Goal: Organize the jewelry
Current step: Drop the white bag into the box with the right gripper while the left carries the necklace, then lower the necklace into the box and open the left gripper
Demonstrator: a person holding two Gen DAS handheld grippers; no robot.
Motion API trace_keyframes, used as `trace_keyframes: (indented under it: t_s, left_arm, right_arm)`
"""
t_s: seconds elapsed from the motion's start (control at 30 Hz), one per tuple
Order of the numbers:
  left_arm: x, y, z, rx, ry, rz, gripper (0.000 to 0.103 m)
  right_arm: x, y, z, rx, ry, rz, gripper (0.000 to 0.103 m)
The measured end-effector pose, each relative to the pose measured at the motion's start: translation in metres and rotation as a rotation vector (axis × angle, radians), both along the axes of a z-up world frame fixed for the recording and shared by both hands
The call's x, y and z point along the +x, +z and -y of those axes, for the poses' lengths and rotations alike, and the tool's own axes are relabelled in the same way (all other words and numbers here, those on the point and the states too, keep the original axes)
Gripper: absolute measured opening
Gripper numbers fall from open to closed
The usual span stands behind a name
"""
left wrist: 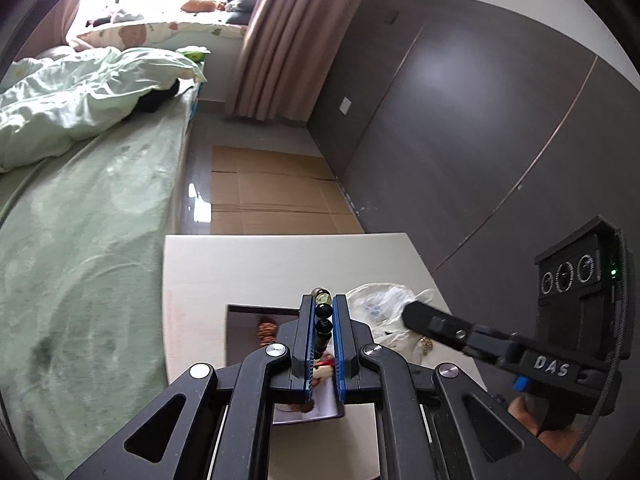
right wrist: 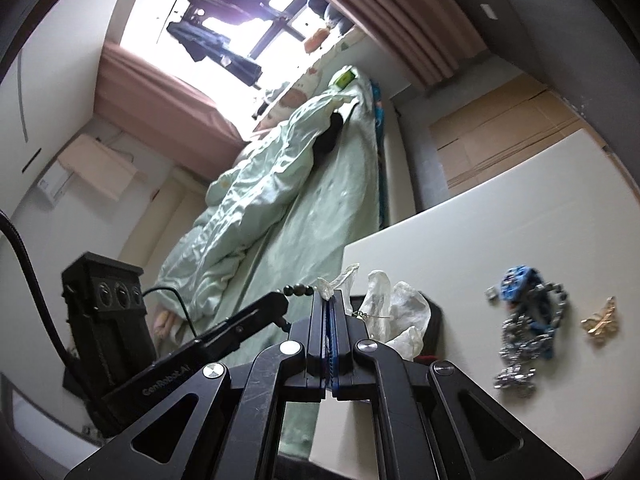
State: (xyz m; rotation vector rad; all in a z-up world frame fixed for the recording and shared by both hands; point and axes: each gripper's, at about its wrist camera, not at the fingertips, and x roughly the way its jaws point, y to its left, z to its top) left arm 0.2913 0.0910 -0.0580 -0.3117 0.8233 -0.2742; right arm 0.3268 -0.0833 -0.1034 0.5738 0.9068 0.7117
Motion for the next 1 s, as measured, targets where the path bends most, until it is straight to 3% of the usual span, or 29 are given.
trace_keyframes:
  t_s: [0.27,0.33,0.4,0.83,1.0]
  left_arm:
    - [-0.005,0.001,-0.022,-0.019,0.026,0.005,0.008]
    - [-0.006,0.001,-0.023,-0.027,0.024,0.004,0.008]
    - [-0.005,0.000,-0.023,-0.032,0.017,0.004,0.008]
    - [0.000,-0.002,0.006,-0.075,-0.083,-0.010,0.008]
    - [0.015,-0.027,0.008,0.030,-0.013,-0.147,0.012]
  right_arm:
    - [0.006,-0.017,-0.037,-0.038,0.048,-0.046,0.006]
    - [0.010,-0.026,-0.041,-0.063,0.050,-0.089,0.033]
    - [0.010,-0.029,-0.039,-0.064,0.031,-0.100,0.041]
    - [0.011,-0.023,0.013,-0.041,-0.084,-0.105,0.041]
    - [0.013,-0.023,0.028,-0.035,-0.106,-0.118,0.041]
